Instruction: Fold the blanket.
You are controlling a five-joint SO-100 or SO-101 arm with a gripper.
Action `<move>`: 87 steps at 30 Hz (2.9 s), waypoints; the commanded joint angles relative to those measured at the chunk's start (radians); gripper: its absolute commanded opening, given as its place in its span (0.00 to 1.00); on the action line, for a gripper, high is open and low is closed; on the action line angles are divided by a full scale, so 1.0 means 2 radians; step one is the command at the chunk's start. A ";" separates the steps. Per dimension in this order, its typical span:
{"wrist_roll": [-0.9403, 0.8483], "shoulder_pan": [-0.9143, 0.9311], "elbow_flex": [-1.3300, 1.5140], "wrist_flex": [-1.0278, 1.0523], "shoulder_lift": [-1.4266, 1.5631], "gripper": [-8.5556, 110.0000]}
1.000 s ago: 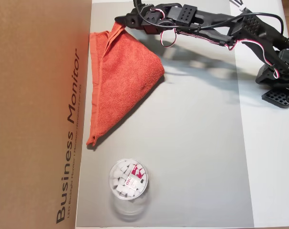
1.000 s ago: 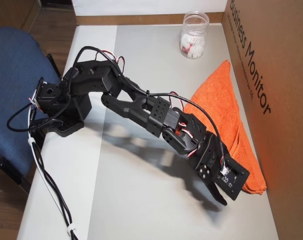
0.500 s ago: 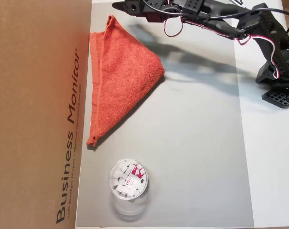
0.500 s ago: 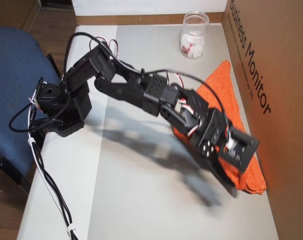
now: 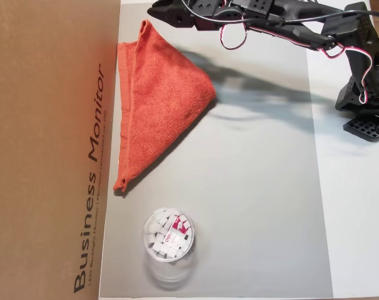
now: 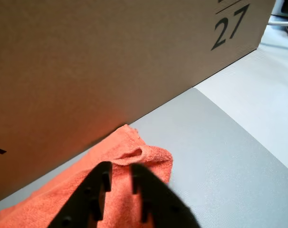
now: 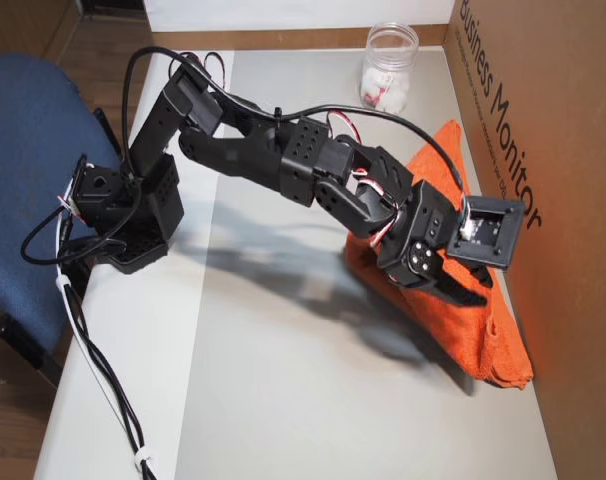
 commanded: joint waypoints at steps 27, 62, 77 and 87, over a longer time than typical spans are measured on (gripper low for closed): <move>-0.011 -0.122 0.105 -0.005 0.005 0.07; -0.131 -0.114 0.557 -0.354 0.100 0.07; -0.082 -0.121 0.624 -0.474 0.075 0.07; -0.082 -0.124 0.676 -0.489 0.100 0.07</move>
